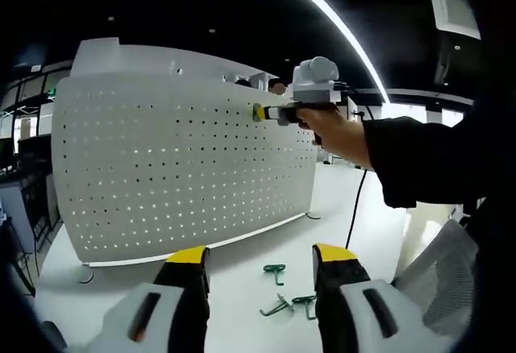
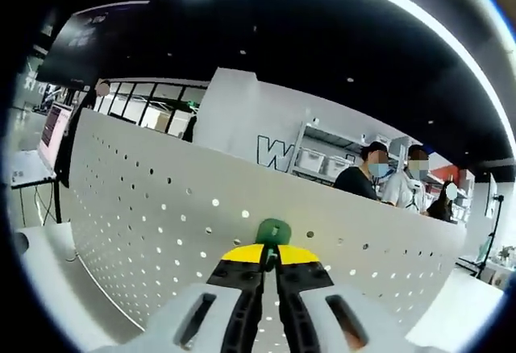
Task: Insert the hook assembly into the mounting plate slot until the hook locks in place.
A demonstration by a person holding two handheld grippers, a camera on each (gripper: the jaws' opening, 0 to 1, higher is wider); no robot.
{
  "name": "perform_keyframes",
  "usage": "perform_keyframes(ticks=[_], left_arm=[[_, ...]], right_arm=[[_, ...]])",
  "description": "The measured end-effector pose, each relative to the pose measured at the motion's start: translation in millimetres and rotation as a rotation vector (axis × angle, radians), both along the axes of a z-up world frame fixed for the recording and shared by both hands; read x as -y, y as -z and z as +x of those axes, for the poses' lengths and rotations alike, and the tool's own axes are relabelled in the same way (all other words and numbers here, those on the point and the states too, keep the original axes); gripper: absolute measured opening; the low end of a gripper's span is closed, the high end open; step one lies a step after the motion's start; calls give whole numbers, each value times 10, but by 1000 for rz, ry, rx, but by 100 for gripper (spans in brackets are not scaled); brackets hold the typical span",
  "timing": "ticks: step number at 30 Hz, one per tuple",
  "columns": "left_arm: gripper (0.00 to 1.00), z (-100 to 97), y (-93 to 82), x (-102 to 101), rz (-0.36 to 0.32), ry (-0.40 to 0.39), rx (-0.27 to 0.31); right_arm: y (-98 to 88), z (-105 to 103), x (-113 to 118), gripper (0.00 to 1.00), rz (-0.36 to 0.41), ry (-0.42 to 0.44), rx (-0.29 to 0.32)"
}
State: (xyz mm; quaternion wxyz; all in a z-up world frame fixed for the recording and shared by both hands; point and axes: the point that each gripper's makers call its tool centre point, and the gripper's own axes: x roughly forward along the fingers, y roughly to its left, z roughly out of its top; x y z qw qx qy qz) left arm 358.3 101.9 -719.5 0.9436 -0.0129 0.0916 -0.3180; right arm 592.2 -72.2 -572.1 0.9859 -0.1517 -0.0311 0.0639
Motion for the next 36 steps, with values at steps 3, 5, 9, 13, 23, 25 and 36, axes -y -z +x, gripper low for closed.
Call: perform_keyframes(ticks=[3,5,9,13,23,25,36], left_arm=[[53,-1,-1,1,1,1,1],[53,-2,-1,4,1,3,1],[53,-7,-1,6,5,5,2],[52,-6,0,2,7,5,3],[52,-10,17,20,23,12,2],[52,-12,20,22,27,13,2],[51,-21,33,29,39,15,2]], right_arm=[[20,2,6,3,19,-15,-14],[56,-2,28,4,27,-13,-22],[125,-47,23,6,41,-24,-37],[196,-102,40,8,39,-30,-53],[397,-277,204,24,41,-29,-88],[444,-312,248,26,45,-27,-92],[629,-565,417,33,43,-22,-130]])
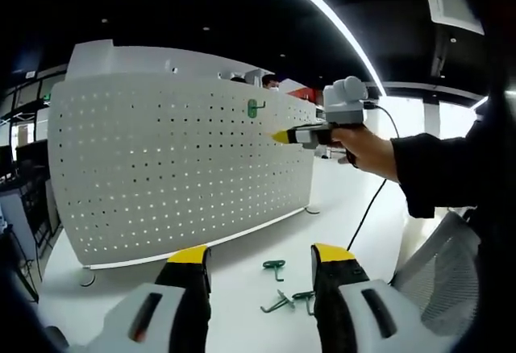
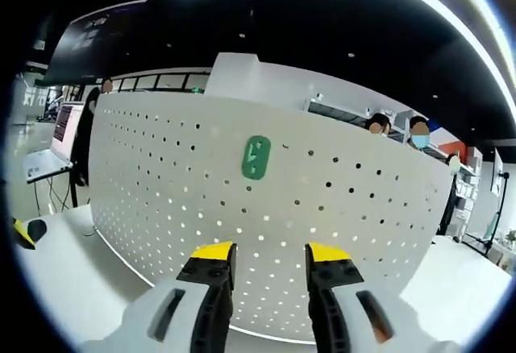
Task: Insert the hook assembly into the mounting plate slot until the hook locks in place.
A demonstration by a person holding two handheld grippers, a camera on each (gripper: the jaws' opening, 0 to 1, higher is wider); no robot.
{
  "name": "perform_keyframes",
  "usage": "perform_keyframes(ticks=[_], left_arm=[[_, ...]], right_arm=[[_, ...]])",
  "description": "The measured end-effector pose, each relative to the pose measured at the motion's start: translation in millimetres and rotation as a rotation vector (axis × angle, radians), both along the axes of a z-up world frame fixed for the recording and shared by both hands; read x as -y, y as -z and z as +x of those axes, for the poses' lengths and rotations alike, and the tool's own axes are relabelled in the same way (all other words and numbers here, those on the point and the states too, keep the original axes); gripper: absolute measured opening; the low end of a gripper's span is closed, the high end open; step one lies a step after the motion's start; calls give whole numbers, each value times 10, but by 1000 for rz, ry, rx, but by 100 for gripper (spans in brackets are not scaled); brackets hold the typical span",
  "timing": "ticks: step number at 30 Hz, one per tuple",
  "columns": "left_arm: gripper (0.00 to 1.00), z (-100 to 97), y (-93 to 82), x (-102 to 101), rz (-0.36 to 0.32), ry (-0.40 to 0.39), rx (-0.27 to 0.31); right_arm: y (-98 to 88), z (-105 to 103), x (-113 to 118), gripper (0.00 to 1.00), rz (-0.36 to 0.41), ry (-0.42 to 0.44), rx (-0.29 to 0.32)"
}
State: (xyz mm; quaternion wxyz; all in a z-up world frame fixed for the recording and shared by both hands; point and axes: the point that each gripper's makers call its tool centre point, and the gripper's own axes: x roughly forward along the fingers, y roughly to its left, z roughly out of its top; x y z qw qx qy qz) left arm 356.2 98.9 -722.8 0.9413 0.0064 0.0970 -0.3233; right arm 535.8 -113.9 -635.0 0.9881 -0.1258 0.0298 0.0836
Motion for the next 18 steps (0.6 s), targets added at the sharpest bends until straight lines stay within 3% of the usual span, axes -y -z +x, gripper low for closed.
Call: perform_keyframes(ticks=[18], left_arm=[[51,-33,55,60,26,24,-12]], right_arm=[[403,-610,201,36,26,-2,-66]])
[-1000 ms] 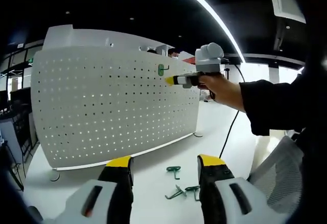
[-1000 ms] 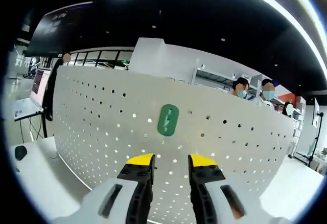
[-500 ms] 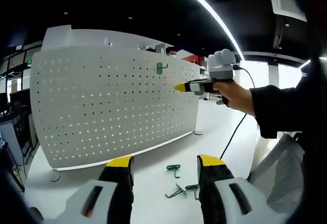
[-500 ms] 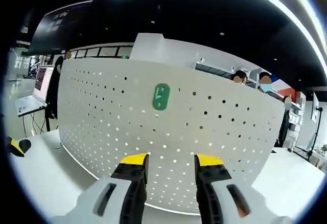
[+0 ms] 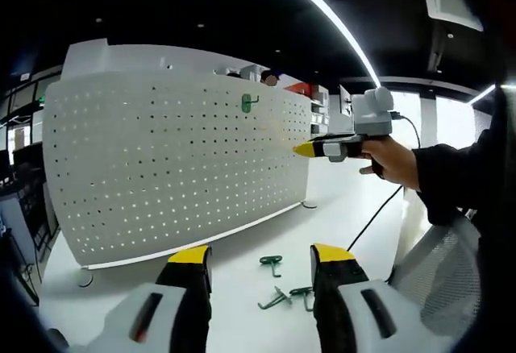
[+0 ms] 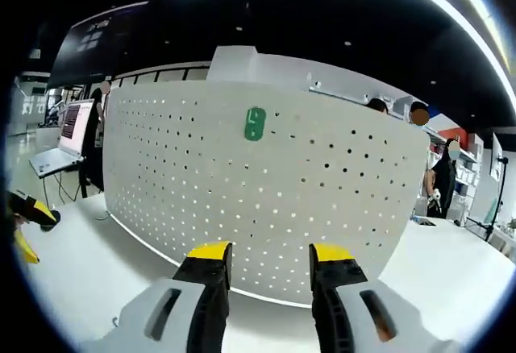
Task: Insert the hook assembly into the mounting plate slot until the hook locks in place.
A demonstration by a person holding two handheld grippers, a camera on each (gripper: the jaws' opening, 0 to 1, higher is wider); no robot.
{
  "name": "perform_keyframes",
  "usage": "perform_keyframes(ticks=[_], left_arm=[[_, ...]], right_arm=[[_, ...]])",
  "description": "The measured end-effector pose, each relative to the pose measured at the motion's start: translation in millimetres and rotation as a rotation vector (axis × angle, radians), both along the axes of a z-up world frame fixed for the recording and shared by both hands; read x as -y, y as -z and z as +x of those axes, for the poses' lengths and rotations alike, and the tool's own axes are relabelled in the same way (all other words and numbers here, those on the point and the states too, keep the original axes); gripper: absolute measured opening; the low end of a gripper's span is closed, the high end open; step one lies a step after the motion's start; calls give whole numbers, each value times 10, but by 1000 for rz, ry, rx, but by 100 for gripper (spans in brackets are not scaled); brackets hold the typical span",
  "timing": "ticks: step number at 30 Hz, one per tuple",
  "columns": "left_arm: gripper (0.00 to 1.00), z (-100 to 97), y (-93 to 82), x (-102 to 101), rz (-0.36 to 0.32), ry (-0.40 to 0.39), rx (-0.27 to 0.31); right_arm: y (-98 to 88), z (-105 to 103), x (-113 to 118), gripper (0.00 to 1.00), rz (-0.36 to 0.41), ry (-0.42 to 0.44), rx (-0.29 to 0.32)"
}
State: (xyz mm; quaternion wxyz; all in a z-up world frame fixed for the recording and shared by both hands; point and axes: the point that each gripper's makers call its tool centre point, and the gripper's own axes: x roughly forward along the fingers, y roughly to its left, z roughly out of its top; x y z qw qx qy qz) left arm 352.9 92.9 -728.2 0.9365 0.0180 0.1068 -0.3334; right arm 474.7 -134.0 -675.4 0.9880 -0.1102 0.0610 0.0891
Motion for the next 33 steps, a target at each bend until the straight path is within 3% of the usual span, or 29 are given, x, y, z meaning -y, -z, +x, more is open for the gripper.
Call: perform_keyframes(ticks=[12,25,33], left_arm=[[50,-29,35,62,22,24,-4],[49,-93,132,176,59,74,-26],[49,-139,200,315,101,136,-42]], right_arm=[[380,-442,70,36,21,-2,-80],[299,-904,-117,35,49,-63,-41],[306,-872,-142,35,39,-87,-31]])
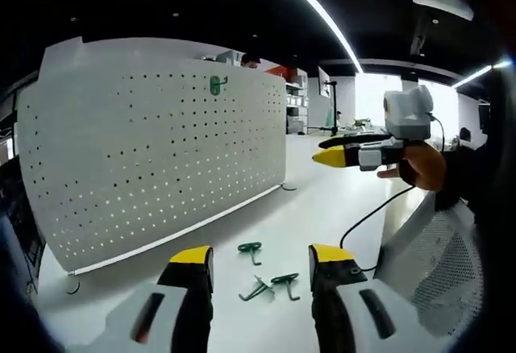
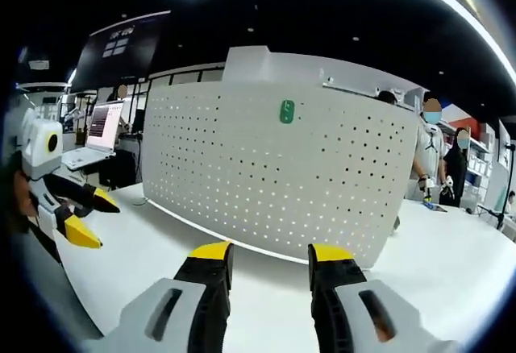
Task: Insert the hook assembly into the mounting plate slot until the hook locks in place.
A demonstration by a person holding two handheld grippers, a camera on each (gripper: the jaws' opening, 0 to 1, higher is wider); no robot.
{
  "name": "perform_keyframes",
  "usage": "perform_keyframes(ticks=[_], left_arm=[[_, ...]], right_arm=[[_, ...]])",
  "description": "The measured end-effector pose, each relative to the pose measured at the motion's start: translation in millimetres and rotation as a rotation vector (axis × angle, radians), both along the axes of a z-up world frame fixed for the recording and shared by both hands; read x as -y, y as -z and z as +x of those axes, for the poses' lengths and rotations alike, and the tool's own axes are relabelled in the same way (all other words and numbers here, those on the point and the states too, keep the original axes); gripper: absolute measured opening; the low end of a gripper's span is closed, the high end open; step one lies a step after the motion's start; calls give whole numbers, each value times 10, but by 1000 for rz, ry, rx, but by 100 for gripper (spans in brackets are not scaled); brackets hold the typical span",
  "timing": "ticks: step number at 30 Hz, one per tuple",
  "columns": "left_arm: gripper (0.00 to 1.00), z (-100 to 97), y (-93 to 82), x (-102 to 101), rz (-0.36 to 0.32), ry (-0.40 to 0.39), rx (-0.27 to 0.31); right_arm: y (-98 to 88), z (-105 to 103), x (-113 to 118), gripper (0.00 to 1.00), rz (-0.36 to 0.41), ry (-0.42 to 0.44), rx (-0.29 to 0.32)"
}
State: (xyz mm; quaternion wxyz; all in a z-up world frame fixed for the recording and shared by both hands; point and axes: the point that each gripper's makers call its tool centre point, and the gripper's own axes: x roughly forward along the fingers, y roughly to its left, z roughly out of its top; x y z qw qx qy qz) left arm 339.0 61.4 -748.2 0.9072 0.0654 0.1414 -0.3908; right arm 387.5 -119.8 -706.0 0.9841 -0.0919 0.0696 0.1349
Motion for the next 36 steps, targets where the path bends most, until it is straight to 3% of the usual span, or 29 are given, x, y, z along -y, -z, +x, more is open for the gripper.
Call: perform_keyframes(ticks=[8,22,36], left_arm=[[43,-56,118,216,114,155,4],[38,14,464,488,260,322,-27],[34,93,826,665,356,398,-56]], right_arm=[[23,6,-5,35,-3,-7,-6],[1,9,51,36,20,7,0],[1,24,79,36,27,14,-2]])
